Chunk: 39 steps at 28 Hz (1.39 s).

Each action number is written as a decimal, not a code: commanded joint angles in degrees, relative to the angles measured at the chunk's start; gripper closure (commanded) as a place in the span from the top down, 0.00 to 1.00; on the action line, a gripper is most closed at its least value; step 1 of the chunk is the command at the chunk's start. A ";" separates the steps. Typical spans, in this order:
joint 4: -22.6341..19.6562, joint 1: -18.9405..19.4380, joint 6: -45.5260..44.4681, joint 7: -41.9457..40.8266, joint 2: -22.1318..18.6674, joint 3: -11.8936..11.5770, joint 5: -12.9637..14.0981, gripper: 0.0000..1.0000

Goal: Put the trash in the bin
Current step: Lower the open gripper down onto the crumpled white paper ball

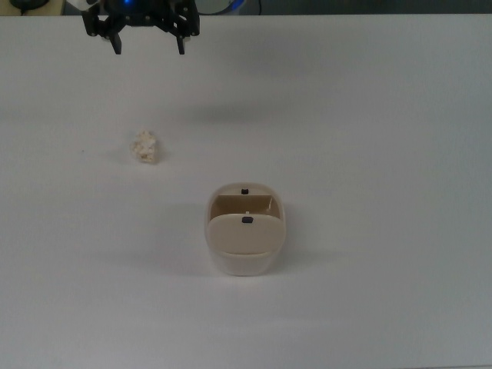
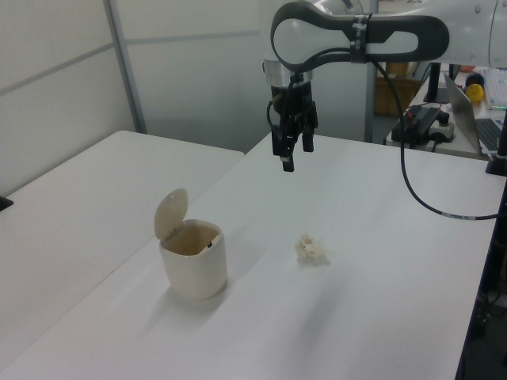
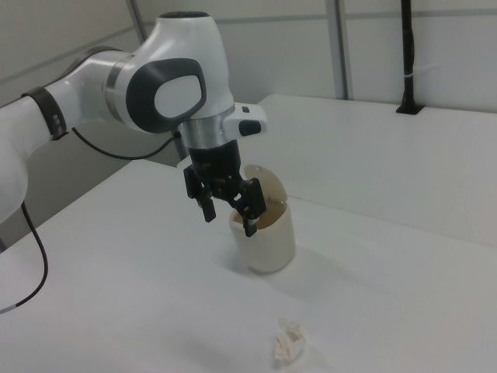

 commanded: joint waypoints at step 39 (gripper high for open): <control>-22.38 -0.63 26.06 1.35 -0.22 -3.74 -0.88 1.00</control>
